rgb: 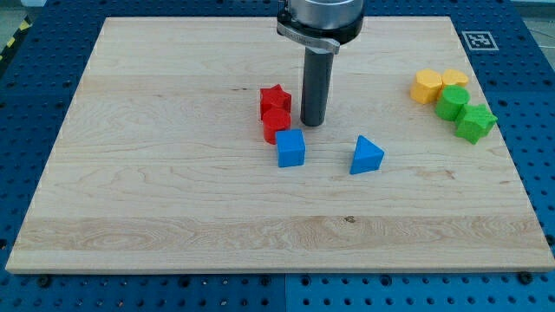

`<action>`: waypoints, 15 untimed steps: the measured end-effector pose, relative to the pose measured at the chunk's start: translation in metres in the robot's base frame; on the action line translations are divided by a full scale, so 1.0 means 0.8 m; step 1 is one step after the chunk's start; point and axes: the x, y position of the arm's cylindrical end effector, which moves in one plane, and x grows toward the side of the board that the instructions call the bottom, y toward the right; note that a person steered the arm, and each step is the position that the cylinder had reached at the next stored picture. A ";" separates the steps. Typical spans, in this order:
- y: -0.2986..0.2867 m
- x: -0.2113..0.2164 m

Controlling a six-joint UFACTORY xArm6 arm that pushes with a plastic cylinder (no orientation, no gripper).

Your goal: Slightly move the blue triangle towards bottom center of the board

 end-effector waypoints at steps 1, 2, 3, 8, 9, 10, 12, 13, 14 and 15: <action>0.001 -0.004; 0.021 -0.003; 0.023 -0.003; 0.063 -0.003; 0.093 -0.003; 0.108 0.005; 0.111 0.027; 0.111 0.037; 0.111 0.037; 0.111 0.037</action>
